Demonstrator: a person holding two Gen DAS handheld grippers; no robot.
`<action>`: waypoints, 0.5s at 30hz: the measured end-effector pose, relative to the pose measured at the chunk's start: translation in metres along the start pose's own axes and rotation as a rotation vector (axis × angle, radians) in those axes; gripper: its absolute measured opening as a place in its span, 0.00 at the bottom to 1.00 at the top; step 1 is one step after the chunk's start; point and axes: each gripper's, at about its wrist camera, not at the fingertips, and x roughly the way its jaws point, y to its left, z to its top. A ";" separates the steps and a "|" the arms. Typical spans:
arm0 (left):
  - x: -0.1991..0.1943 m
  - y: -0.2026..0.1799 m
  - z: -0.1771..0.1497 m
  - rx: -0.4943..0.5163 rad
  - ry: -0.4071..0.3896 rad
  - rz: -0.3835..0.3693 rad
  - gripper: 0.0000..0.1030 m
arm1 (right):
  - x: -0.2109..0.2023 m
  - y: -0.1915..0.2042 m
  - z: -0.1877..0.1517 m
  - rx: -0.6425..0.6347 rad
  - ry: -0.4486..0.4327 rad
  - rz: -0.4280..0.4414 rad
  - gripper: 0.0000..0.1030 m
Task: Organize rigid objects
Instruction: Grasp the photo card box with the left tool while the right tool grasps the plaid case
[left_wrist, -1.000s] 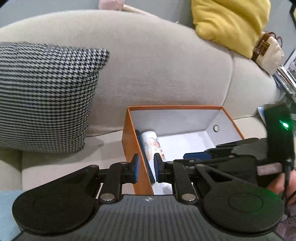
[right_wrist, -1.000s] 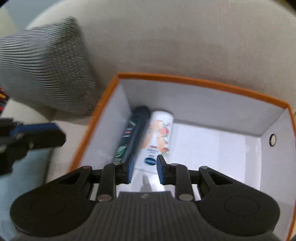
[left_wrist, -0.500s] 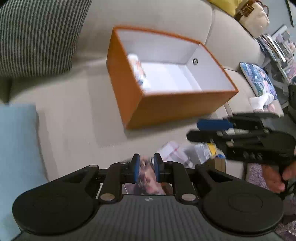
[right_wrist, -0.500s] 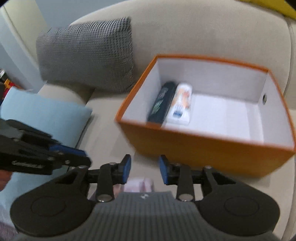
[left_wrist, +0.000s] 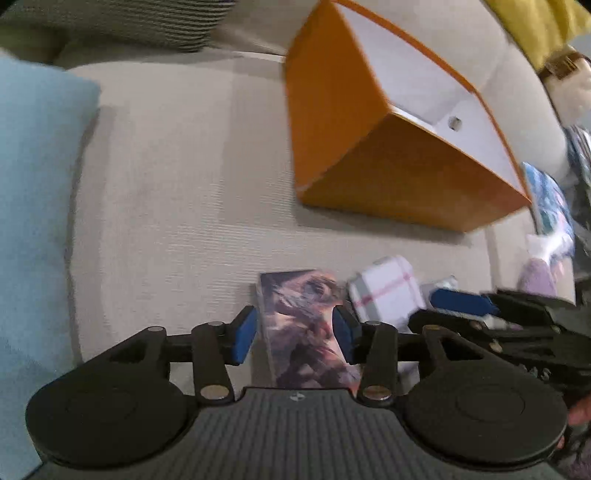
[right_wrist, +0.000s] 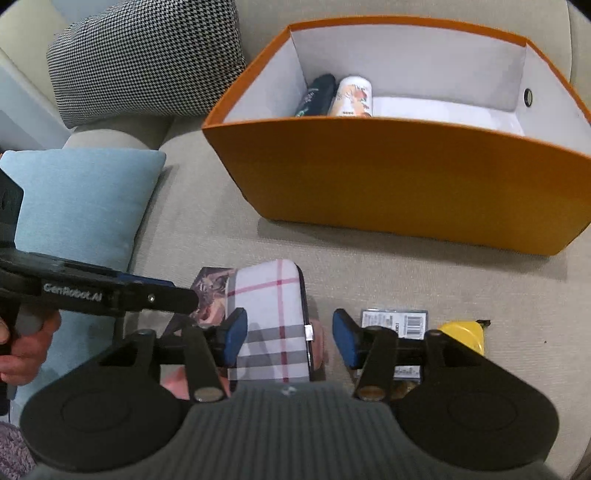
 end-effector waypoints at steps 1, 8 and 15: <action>0.002 0.003 -0.001 -0.017 -0.003 0.000 0.55 | 0.002 0.000 0.000 0.000 0.005 0.002 0.51; 0.022 0.020 0.000 -0.162 0.073 -0.075 0.59 | 0.020 -0.004 0.000 0.024 0.036 0.031 0.51; 0.034 0.028 0.002 -0.254 0.099 -0.137 0.62 | 0.034 -0.011 0.000 0.092 0.070 0.093 0.52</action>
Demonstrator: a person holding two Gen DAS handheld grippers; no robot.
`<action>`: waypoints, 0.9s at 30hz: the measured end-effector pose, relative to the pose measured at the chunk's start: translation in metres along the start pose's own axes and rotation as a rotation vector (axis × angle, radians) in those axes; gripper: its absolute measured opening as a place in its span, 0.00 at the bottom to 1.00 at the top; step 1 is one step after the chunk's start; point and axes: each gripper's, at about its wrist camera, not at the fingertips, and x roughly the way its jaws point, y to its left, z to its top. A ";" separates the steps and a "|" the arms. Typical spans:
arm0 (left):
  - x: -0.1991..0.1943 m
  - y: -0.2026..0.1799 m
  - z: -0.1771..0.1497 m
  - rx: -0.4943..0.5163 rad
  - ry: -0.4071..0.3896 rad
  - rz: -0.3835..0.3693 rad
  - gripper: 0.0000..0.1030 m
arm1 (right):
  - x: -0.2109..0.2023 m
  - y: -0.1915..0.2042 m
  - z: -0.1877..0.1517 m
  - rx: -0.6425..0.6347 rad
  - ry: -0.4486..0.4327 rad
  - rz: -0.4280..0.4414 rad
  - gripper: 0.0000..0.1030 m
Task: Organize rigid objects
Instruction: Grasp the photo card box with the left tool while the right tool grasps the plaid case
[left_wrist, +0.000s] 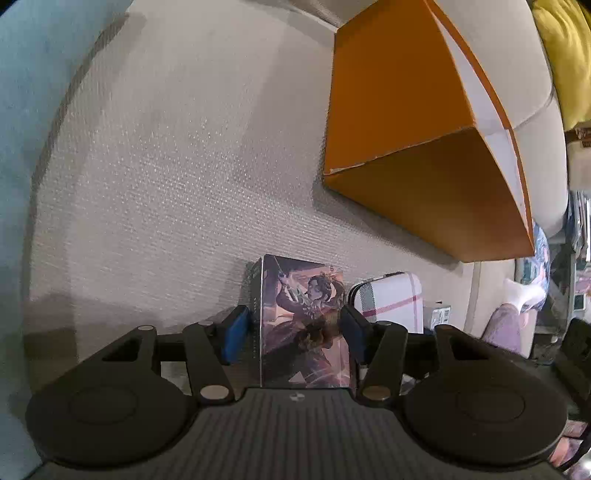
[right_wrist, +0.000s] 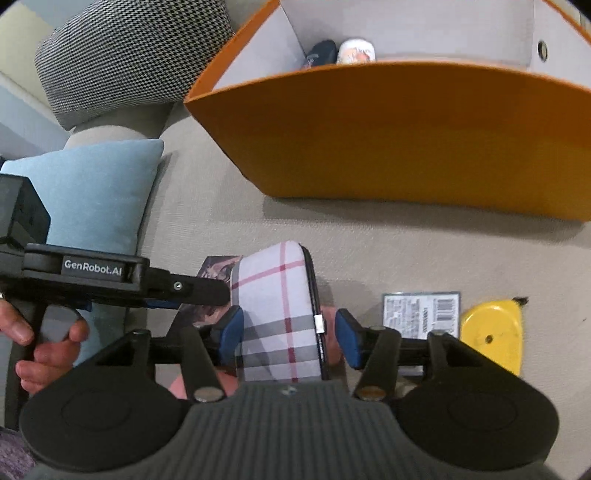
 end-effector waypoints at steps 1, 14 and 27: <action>0.001 0.002 0.000 -0.013 0.004 -0.011 0.60 | 0.000 0.001 0.000 -0.005 -0.004 -0.005 0.51; -0.023 -0.027 0.002 0.128 -0.076 0.048 0.25 | -0.017 0.018 0.005 -0.065 -0.058 -0.004 0.21; -0.011 -0.036 -0.007 0.193 -0.011 0.084 0.26 | -0.007 0.024 0.005 -0.044 -0.033 0.021 0.25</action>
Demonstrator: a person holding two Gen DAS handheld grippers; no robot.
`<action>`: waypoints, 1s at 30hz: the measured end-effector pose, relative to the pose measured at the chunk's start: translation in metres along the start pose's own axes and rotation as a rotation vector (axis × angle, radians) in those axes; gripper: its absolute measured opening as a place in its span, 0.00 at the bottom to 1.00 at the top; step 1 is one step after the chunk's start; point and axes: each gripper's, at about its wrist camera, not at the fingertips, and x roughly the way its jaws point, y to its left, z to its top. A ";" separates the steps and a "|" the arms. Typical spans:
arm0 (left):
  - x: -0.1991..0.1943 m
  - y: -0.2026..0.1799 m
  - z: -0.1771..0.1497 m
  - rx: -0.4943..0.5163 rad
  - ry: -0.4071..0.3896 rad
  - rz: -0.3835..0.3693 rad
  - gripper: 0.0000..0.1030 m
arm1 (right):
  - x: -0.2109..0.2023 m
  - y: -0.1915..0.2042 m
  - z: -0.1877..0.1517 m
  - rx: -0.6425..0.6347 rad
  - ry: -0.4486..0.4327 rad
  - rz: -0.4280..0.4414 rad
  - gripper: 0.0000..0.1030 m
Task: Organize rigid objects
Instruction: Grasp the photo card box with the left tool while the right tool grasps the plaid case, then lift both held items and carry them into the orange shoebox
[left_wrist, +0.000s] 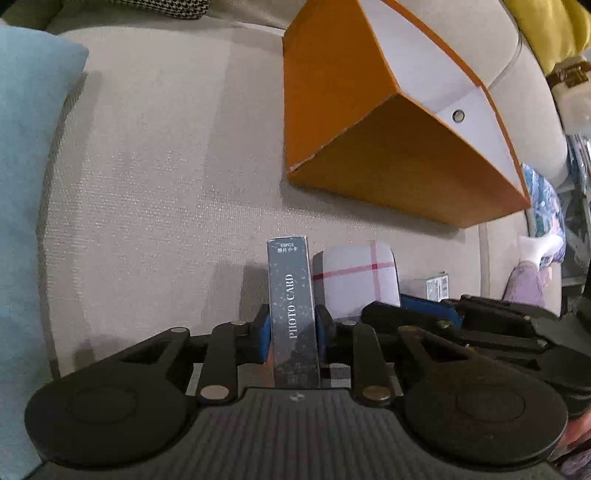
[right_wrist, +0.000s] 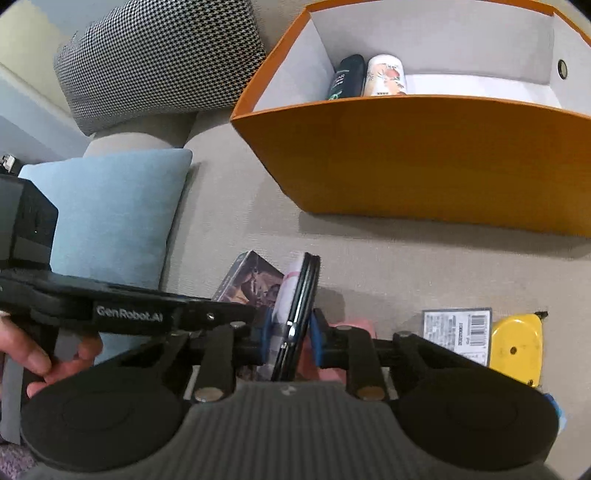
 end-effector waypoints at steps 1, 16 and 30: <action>0.000 0.002 0.000 -0.006 0.003 -0.006 0.26 | 0.001 0.001 0.000 -0.004 -0.001 -0.003 0.26; 0.002 -0.019 -0.002 0.104 -0.006 0.055 0.27 | 0.008 0.003 -0.002 -0.010 -0.005 -0.005 0.23; -0.016 -0.028 -0.008 0.204 -0.075 0.076 0.24 | -0.006 0.014 -0.001 -0.054 -0.054 -0.022 0.18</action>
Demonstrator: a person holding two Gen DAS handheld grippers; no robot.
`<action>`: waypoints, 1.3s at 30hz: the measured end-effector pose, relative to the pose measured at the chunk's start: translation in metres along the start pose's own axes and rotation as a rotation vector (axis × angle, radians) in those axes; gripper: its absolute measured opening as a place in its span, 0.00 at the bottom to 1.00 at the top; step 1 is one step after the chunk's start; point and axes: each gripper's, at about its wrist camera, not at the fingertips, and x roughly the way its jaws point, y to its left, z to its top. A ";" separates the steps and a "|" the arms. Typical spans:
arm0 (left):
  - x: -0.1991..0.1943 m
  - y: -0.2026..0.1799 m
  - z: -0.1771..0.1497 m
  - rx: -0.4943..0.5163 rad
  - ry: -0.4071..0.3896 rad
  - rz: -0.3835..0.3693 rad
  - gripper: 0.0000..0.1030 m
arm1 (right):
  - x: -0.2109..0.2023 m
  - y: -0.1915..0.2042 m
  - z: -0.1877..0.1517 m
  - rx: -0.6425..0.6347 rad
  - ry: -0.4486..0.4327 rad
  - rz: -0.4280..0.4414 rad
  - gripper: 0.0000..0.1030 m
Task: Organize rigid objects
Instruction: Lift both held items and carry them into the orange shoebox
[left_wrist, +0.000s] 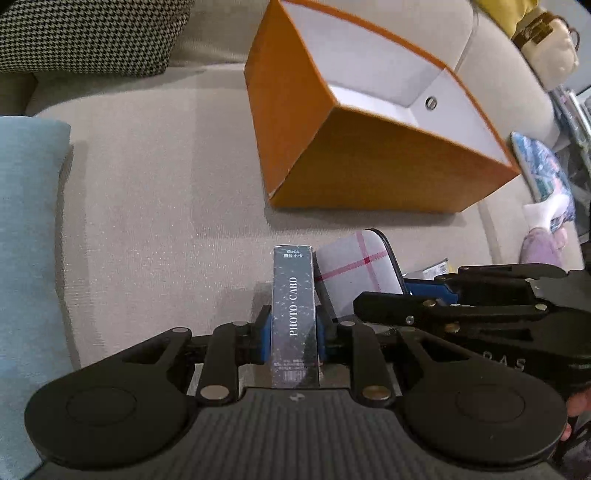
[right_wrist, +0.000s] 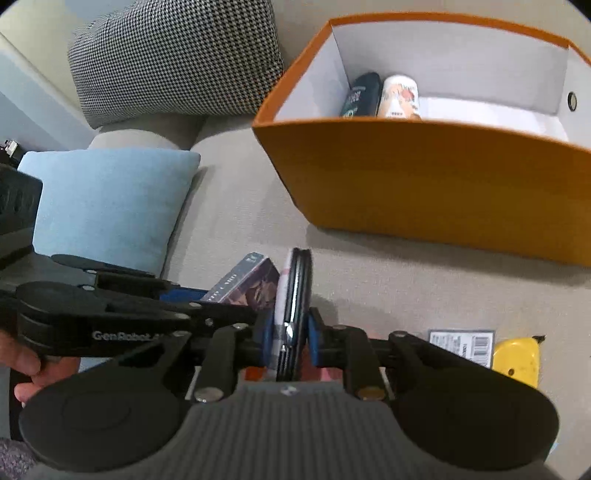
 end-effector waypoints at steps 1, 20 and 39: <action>-0.004 0.000 0.001 0.004 -0.012 -0.004 0.24 | -0.003 0.000 0.001 0.003 -0.008 0.004 0.18; -0.115 -0.050 0.068 0.041 -0.369 -0.122 0.24 | -0.107 0.000 0.057 -0.034 -0.289 0.011 0.18; 0.007 -0.067 0.177 -0.092 -0.291 -0.190 0.24 | -0.055 -0.123 0.143 0.091 -0.188 -0.132 0.18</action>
